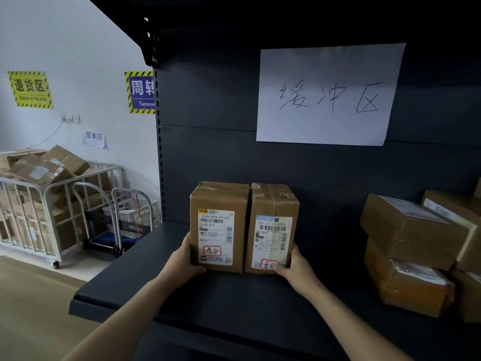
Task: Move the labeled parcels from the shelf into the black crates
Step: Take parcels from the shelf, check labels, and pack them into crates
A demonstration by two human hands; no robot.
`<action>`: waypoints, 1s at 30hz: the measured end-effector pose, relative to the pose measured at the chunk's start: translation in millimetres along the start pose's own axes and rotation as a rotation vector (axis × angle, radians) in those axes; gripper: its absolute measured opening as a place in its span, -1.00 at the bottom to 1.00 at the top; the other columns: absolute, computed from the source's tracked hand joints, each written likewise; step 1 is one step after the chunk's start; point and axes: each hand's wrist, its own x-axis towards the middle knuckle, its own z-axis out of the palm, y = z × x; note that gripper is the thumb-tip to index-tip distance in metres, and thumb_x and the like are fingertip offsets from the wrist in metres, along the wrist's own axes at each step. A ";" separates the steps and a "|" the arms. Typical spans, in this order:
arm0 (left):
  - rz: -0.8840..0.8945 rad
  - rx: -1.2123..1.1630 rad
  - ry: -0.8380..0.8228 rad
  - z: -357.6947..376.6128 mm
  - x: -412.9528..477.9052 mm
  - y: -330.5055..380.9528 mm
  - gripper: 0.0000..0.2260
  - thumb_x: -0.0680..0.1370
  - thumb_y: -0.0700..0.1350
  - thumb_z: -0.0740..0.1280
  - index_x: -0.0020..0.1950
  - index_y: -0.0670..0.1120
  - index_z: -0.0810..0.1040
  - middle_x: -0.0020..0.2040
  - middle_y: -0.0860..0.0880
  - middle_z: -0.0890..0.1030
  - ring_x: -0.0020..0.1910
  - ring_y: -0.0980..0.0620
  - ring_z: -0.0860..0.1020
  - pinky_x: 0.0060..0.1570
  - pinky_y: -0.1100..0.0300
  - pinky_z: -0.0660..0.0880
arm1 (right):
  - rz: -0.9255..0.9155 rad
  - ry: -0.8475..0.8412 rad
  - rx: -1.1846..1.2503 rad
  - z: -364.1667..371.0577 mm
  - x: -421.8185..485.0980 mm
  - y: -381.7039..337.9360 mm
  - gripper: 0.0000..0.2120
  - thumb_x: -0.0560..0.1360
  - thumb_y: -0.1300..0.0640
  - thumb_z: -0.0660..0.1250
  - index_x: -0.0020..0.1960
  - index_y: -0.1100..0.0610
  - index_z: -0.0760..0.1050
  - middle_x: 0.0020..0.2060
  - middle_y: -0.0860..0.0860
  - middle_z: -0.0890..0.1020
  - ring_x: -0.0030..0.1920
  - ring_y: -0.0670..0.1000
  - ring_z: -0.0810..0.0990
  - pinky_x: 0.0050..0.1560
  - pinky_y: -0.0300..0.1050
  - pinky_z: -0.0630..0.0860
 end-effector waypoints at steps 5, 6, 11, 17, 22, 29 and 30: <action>0.024 -0.041 0.019 0.9 -2.9 -0.9 -0.25 0.36 -0.28 0.46 0.43 0.04 0.18 0.03 0.17 0.51 0.03 0.15 0.47 0.10 0.25 0.40 | -0.010 0.021 0.012 -0.2 -1.6 -0.6 -0.34 0.47 0.29 0.34 0.47 0.07 0.12 0.28 -0.05 0.48 0.24 -0.14 0.41 0.23 -0.26 0.31; 0.029 -0.049 0.020 0.6 -4.0 -0.6 -0.25 0.36 -0.28 0.47 0.43 0.05 0.19 0.03 0.18 0.51 0.03 0.15 0.47 0.10 0.26 0.40 | -0.014 0.022 0.014 -1.1 -2.7 -1.3 -0.34 0.47 0.29 0.33 0.47 0.06 0.12 0.28 -0.05 0.48 0.21 -0.17 0.40 0.22 -0.28 0.31; 0.037 -0.091 0.021 -0.6 -11.2 7.4 -0.31 0.36 -0.27 0.49 0.38 0.09 0.28 0.04 0.18 0.54 0.11 0.11 0.50 0.14 0.22 0.44 | -0.036 0.031 0.026 -11.3 -9.8 -5.5 -0.40 0.50 0.25 0.31 0.46 0.05 0.15 0.30 -0.05 0.46 0.22 -0.15 0.40 0.19 -0.29 0.31; 0.046 -0.126 0.029 -1.8 -25.7 25.4 -0.37 0.36 -0.28 0.49 0.33 0.08 0.35 0.06 0.13 0.58 0.10 0.08 0.55 0.17 0.10 0.51 | -0.062 0.029 0.038 -27.9 -26.6 -11.6 -0.41 0.52 0.23 0.30 0.47 0.07 0.14 0.32 -0.02 0.45 0.32 -0.07 0.38 0.21 -0.26 0.29; 0.080 -0.136 0.069 0.3 -42.7 40.4 -0.37 0.34 -0.29 0.51 0.16 0.29 0.34 0.01 0.18 0.61 0.03 0.14 0.58 0.10 0.14 0.53 | -0.085 0.023 0.054 -43.0 -42.8 -13.4 -0.41 0.52 0.23 0.30 0.47 0.06 0.15 0.34 -0.03 0.44 0.33 -0.07 0.37 0.21 -0.27 0.27; 0.063 -0.128 0.136 0.3 -77.2 57.3 -0.35 0.33 -0.27 0.51 0.06 0.42 0.34 -0.08 0.25 0.64 -0.02 0.22 0.59 0.01 0.22 0.53 | -0.128 -0.025 0.077 -54.5 -61.3 -14.6 -0.40 0.52 0.22 0.29 0.48 0.05 0.12 0.33 -0.02 0.44 0.35 -0.04 0.38 0.21 -0.25 0.28; 0.060 -0.126 0.150 -0.4 -83.1 59.1 -0.36 0.34 -0.25 0.52 0.09 0.40 0.34 -0.05 0.23 0.64 -0.01 0.21 0.59 0.03 0.21 0.53 | -0.136 -0.036 0.084 -54.1 -63.3 -15.2 -0.41 0.52 0.22 0.29 0.47 0.05 0.13 0.33 -0.02 0.45 0.34 -0.04 0.38 0.20 -0.26 0.29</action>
